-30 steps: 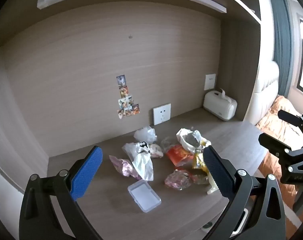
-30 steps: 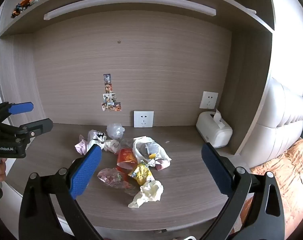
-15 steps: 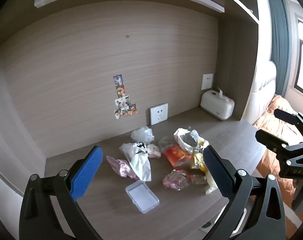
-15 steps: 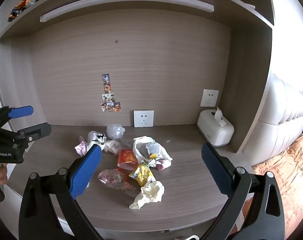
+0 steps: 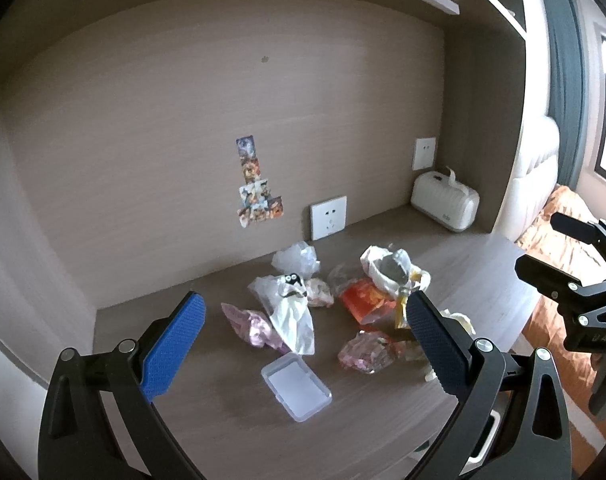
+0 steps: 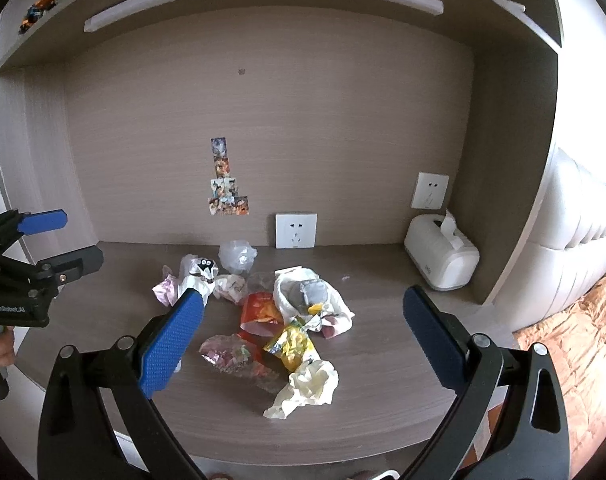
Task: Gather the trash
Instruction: 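Move both tools toward the trash pile on the desk, then grasp the clear plastic box with left tool while right tool grasps cream tissue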
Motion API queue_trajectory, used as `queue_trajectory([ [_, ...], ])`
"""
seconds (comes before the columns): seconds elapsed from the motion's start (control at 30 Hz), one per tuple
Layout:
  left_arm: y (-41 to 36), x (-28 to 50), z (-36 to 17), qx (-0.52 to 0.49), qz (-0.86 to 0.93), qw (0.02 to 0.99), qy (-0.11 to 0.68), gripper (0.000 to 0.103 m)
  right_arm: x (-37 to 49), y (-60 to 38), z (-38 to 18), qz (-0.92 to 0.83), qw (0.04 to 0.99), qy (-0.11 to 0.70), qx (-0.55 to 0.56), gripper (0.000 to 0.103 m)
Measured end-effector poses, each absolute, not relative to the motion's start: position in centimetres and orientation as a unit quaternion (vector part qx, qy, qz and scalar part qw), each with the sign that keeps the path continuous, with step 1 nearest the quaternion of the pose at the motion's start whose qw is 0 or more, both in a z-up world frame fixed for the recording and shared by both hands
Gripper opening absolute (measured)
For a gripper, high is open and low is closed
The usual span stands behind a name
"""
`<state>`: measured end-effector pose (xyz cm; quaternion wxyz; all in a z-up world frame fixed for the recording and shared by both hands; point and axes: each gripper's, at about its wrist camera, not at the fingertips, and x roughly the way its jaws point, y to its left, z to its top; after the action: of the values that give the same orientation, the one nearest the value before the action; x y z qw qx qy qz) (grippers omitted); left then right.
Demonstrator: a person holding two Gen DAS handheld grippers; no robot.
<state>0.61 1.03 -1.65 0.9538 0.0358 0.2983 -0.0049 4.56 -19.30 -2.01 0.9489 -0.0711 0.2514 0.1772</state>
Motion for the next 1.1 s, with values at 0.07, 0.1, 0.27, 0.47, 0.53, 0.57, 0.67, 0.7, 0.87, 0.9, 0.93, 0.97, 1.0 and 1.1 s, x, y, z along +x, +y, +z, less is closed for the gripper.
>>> queue_trajectory([
  [0.07,1.2,0.8,-2.2,0.035,-0.002,0.952,0.303,0.098,4.7,-19.1,-2.4,0.178,0.948,0.253,-0.071,0.100],
  [0.1,1.4,0.9,-2.6,0.035,-0.002,0.951,0.307,0.098,4.8,-19.0,-2.6,0.180,0.948,0.255,-0.071,0.100],
  [0.27,2.3,1.5,-4.6,0.028,0.005,0.943,0.330,0.098,5.3,-18.4,-3.8,0.182,0.943,0.265,-0.082,0.100],
  [0.47,2.6,2.9,-7.7,0.031,0.015,0.933,0.358,0.098,6.8,-18.4,-6.7,0.184,0.933,0.299,-0.075,0.100],
  [0.53,2.6,3.3,-8.8,0.036,0.020,0.930,0.365,0.098,7.3,-18.4,-7.8,0.181,0.929,0.315,-0.076,0.100],
  [0.57,2.5,3.6,-9.4,0.041,0.023,0.928,0.369,0.098,7.6,-18.4,-8.2,0.179,0.927,0.320,-0.077,0.100],
  [0.67,2.4,4.3,-11.2,0.047,0.023,0.923,0.382,0.098,8.3,-18.4,-9.9,0.173,0.923,0.335,-0.082,0.100],
  [0.7,2.4,4.6,-11.8,0.044,0.023,0.921,0.387,0.098,8.6,-18.5,-10.4,0.169,0.922,0.339,-0.081,0.100],
  [0.87,2.5,5.9,-14.7,0.023,0.039,0.908,0.416,0.098,10.8,-19.2,-13.2,0.153,0.913,0.372,-0.066,0.100],
  [0.9,2.7,6.1,-15.3,0.018,0.043,0.905,0.422,0.098,11.1,-19.3,-13.7,0.151,0.911,0.378,-0.065,0.100],
  [0.93,2.9,6.4,-15.9,0.012,0.047,0.903,0.427,0.098,11.5,-19.5,-14.3,0.149,0.909,0.385,-0.065,0.100],
  [0.97,3.1,6.6,-16.4,0.007,0.049,0.900,0.433,0.098,12.0,-19.7,-14.8,0.144,0.907,0.389,-0.064,0.100],
  [1.0,3.3,6.8,-17.0,0.003,0.050,0.897,0.439,0.098,12.2,-19.8,-15.2,0.143,0.906,0.394,-0.063,0.100],
  [1.1,3.5,7.1,-18.7,-0.005,0.056,0.887,0.458,0.098,12.7,-20.4,-16.4,0.143,0.899,0.411,-0.050,0.100],
])
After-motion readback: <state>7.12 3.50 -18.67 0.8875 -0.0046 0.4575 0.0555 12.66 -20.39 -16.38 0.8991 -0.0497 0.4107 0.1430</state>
